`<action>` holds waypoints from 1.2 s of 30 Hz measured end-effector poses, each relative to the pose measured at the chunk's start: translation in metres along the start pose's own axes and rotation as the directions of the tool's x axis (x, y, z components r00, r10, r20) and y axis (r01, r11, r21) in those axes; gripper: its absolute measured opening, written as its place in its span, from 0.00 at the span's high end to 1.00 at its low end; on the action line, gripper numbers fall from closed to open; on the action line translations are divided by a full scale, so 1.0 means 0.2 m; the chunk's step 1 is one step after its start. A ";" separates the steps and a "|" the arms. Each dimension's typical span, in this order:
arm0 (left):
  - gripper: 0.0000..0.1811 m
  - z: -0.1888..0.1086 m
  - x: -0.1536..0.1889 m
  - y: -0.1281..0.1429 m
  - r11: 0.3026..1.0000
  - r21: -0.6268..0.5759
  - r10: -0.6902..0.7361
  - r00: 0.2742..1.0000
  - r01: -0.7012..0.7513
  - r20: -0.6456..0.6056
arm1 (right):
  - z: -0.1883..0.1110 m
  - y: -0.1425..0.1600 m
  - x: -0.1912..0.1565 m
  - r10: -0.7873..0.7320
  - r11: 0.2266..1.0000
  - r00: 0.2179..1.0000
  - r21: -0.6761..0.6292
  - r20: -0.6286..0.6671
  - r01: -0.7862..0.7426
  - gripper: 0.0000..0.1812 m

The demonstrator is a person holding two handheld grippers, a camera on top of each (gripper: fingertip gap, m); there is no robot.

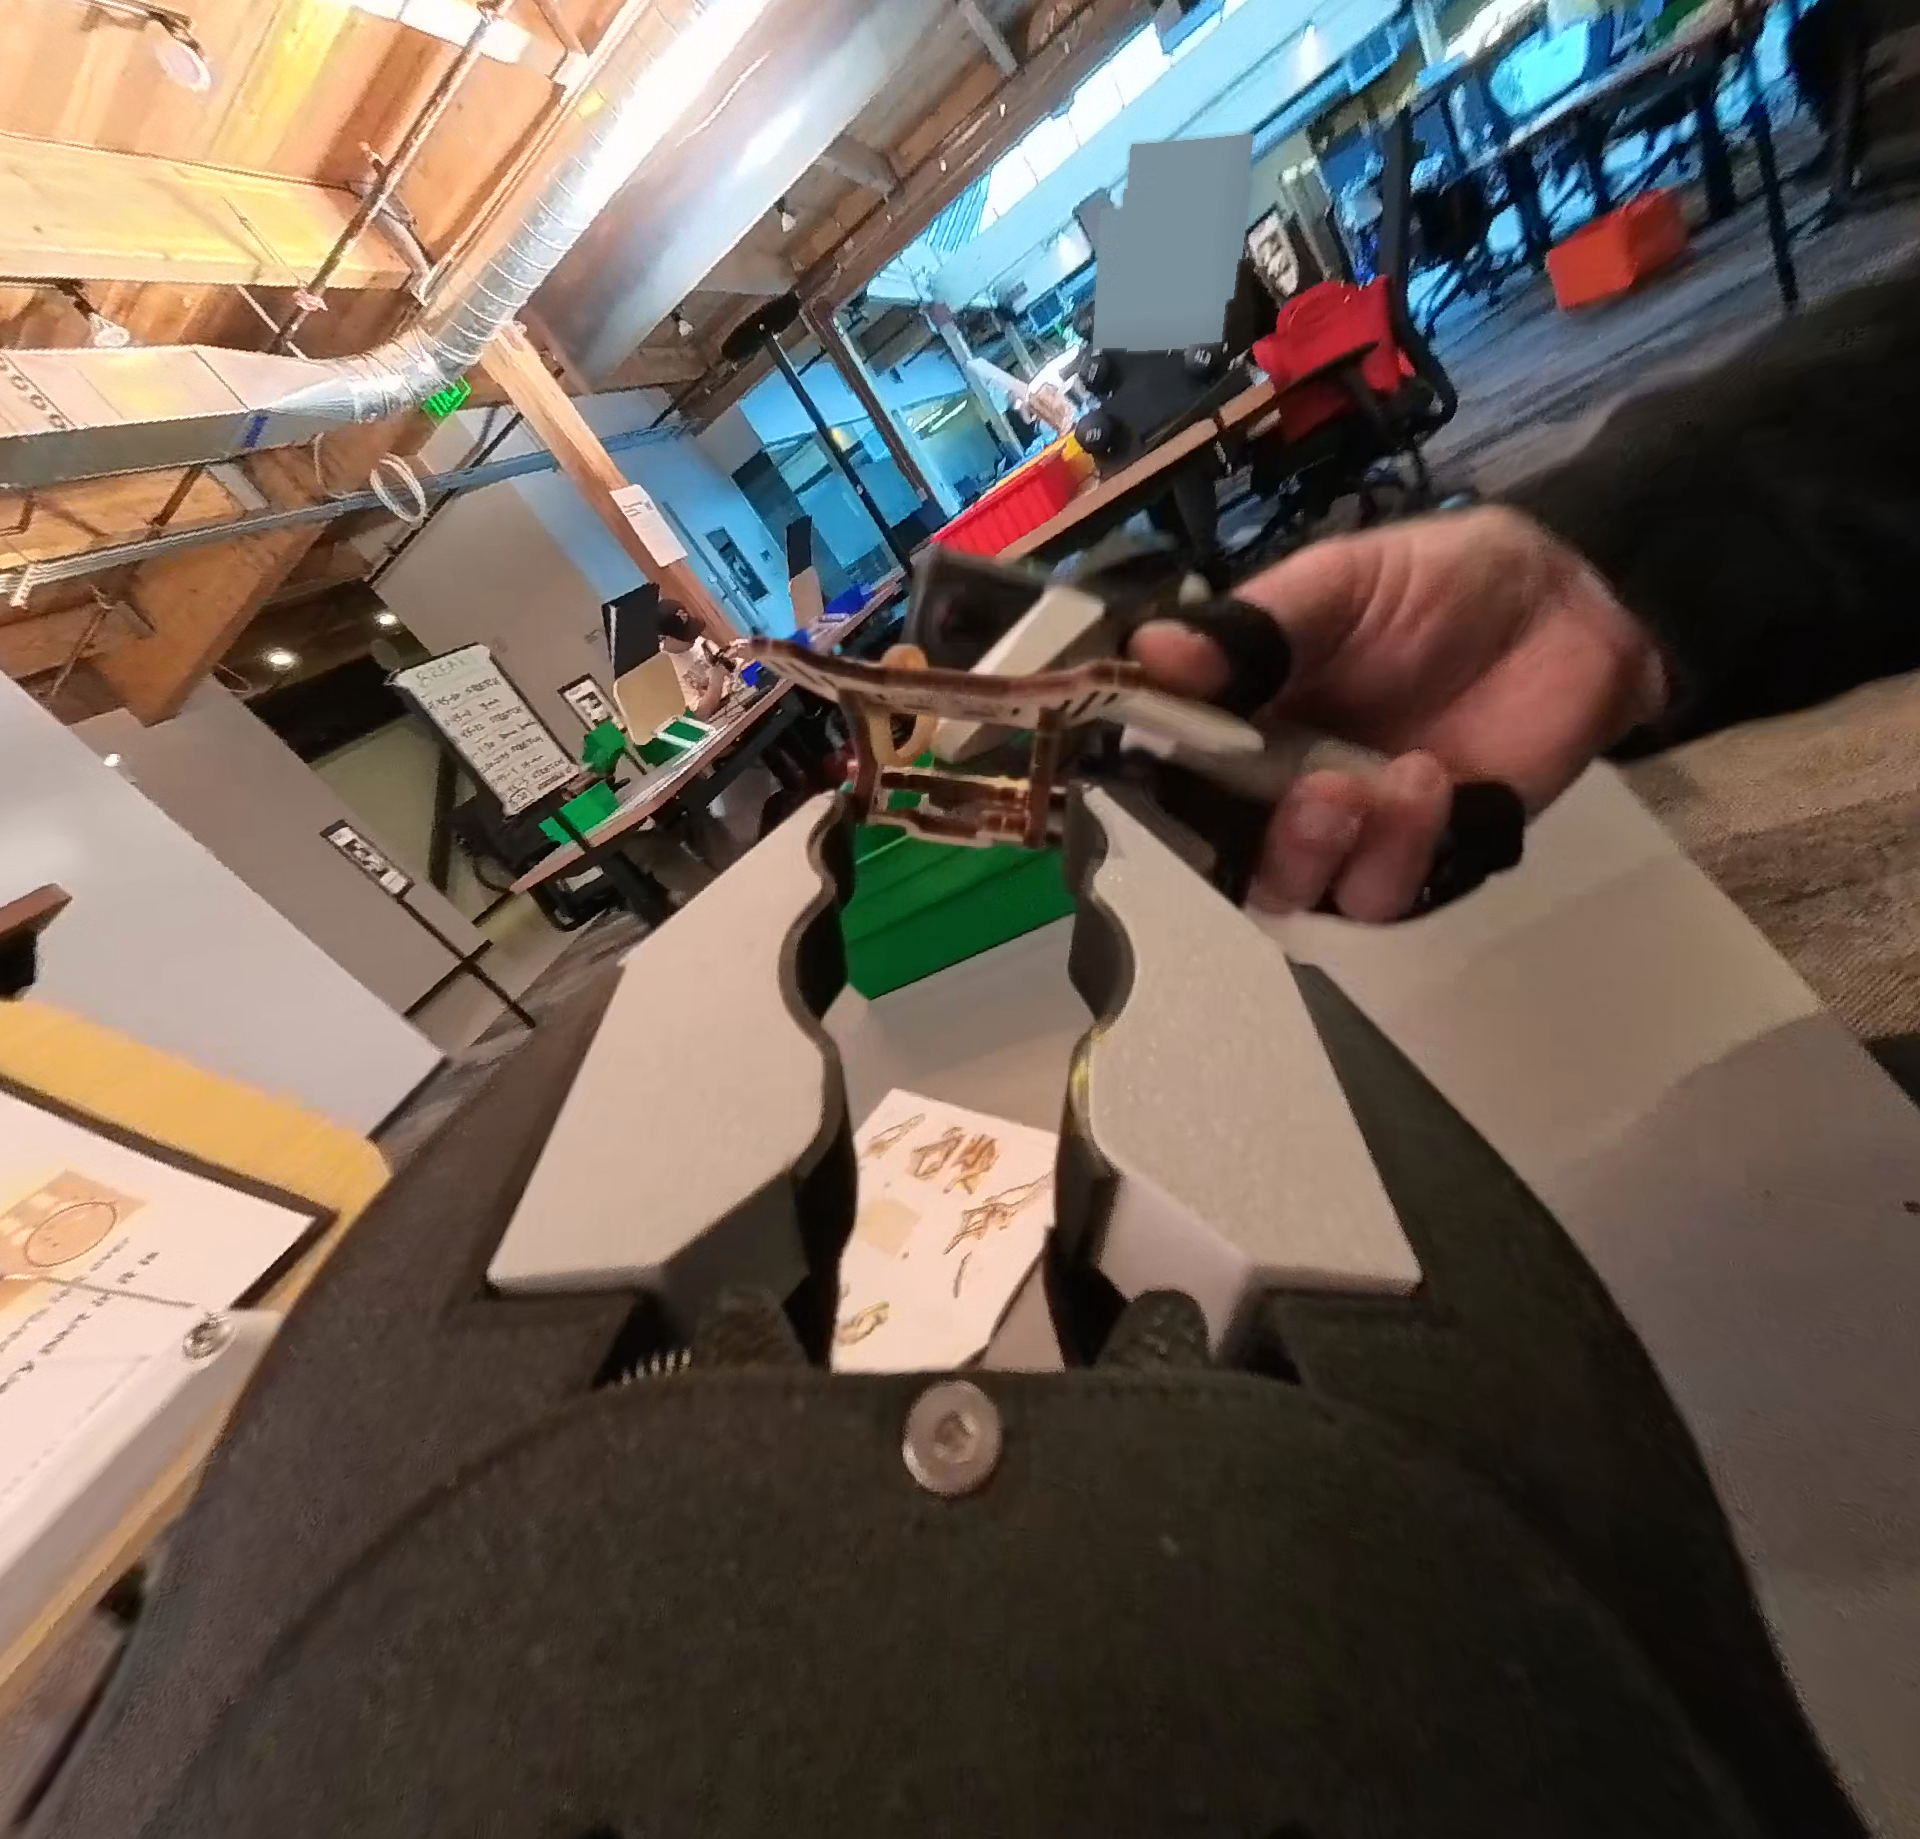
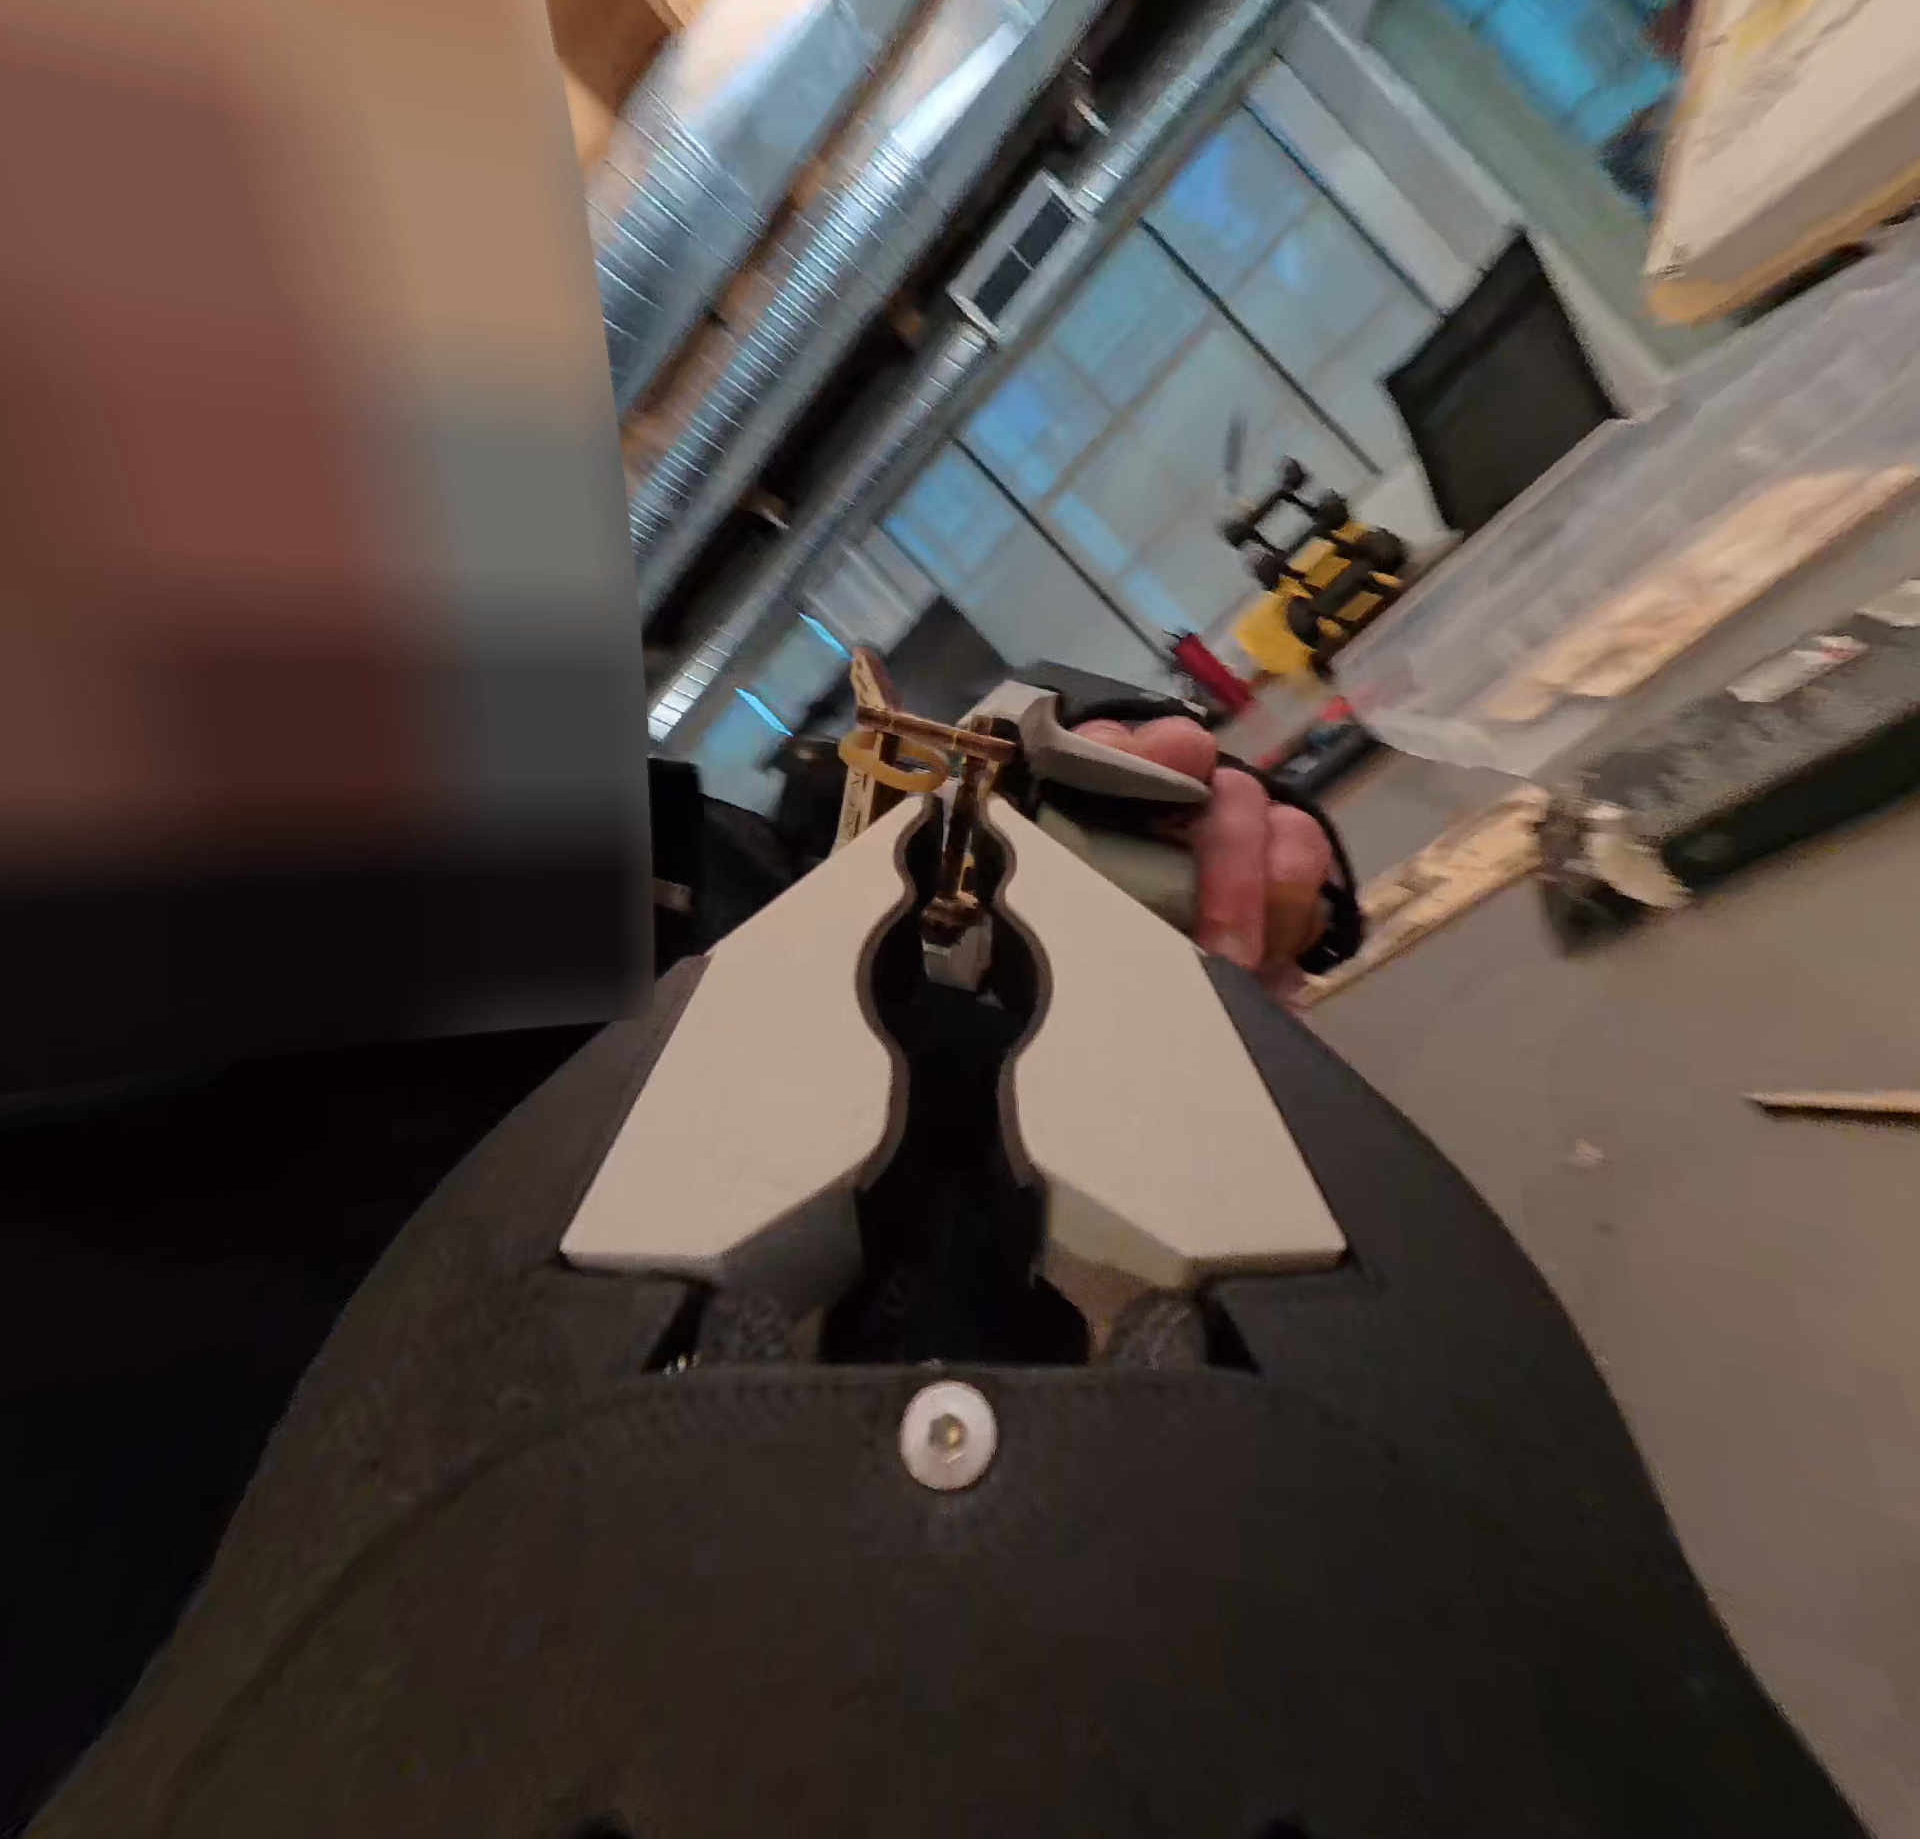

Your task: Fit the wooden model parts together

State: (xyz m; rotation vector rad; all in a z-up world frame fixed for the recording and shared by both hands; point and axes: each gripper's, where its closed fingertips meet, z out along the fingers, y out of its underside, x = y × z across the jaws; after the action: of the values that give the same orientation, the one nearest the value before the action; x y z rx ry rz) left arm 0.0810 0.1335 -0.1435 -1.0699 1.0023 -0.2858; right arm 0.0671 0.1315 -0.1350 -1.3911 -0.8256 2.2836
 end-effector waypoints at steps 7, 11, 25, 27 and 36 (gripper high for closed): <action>0.79 0.01 0.02 0.02 0.996 -0.046 0.076 0.997 -0.076 0.008 | -0.10 -0.04 0.05 -0.211 0.974 0.916 -0.153 -0.341 0.168 0.94; 0.79 0.02 0.02 0.04 0.993 -0.075 0.095 0.995 -0.093 0.022 | -0.08 0.02 0.06 -0.281 0.948 0.869 -0.259 -0.408 0.184 0.95; 0.79 0.03 0.03 0.04 0.987 -0.081 0.143 0.990 -0.141 0.022 | -0.07 0.02 0.04 -0.221 0.967 0.893 -0.205 -0.392 0.149 1.00; 0.79 0.03 0.03 0.04 0.986 -0.085 0.145 0.989 -0.143 0.020 | -0.07 0.02 0.04 -0.159 0.982 0.926 -0.153 -0.344 0.112 1.00; 0.79 0.03 0.04 0.04 0.993 -0.061 0.100 0.995 -0.100 0.009 | -0.07 0.04 0.08 -0.305 0.939 0.816 -0.299 -0.491 0.171 0.95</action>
State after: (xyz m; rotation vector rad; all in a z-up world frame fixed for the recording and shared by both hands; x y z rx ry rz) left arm 0.0880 0.1359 -0.1545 -1.0707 1.0560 -0.1684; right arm 0.0722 0.1393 -0.1557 -1.7899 -1.0356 1.5210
